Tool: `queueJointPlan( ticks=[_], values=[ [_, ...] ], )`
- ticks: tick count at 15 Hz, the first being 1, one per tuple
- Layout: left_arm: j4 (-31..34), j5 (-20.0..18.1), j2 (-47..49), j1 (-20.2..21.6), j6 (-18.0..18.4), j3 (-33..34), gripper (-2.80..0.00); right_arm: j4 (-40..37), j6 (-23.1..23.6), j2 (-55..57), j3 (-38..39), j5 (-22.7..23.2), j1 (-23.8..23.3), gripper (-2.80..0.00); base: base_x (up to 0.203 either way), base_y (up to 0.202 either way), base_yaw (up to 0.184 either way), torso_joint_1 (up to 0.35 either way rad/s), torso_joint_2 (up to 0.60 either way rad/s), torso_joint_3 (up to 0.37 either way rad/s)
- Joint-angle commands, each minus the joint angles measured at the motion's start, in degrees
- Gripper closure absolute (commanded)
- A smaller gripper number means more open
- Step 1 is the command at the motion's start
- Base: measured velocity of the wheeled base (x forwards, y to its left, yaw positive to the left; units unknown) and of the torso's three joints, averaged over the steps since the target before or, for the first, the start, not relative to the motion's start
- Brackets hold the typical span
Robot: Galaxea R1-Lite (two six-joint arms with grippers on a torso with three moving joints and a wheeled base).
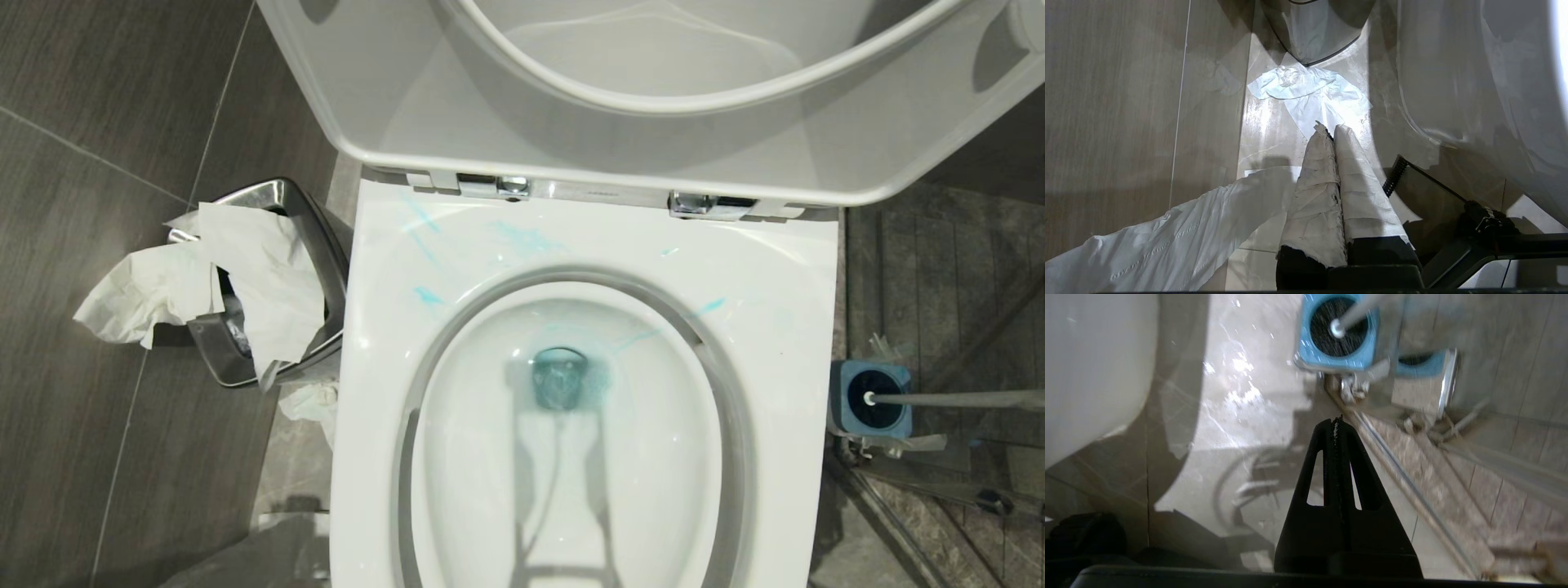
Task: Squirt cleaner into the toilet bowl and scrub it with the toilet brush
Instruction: Scrub the toilet bowl
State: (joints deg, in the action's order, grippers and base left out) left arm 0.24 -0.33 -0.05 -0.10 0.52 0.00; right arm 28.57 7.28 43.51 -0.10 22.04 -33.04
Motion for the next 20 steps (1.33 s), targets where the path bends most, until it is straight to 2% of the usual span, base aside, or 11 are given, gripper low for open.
queueJointPlan(
  ticks=[1,2,3,7,12,16,20],
  values=[
    [0.02,-0.02,0.05,0.01,0.01,0.09,0.0,1.5,0.02,4.32,0.01,-0.24,0.04,0.0,0.0,0.0,0.0,0.0,0.0,0.0],
    [0.02,-0.02,0.05,0.01,0.01,0.09,0.0,2.08,0.09,5.06,0.04,-0.24,0.07,0.0,0.0,0.0,0.0,0.0,0.0,0.0],
    [0.02,-0.02,0.05,0.01,0.01,0.09,0.0,3.07,0.1,5.91,0.01,-0.24,0.08,-2.8,0.0,0.0,0.0,0.0,0.0,0.0],
    [0.02,-0.02,0.05,0.01,0.01,0.09,0.0,4.99,0.19,8.74,0.04,-0.6,0.08,-2.8,0.0,0.0,0.0,0.0,0.0,0.0],
    [0.02,-0.02,0.05,0.01,0.01,0.09,0.0,11.44,0.07,14.84,0.01,-0.77,0.04,-2.8,0.0,0.0,0.0,0.0,0.0,0.0],
    [0.02,-0.02,0.05,0.01,0.01,0.09,0.0,12.29,0.02,17.19,-0.05,-0.68,0.07,-2.8,0.0,0.0,0.0,0.0,0.0,0.0],
    [0.02,-0.02,0.05,0.01,0.01,0.09,0.0,15.6,-0.1,24.66,-2.51,-0.64,0.02,-2.8,0.0,0.0,0.0,0.0,0.0,0.0]
  ],
)
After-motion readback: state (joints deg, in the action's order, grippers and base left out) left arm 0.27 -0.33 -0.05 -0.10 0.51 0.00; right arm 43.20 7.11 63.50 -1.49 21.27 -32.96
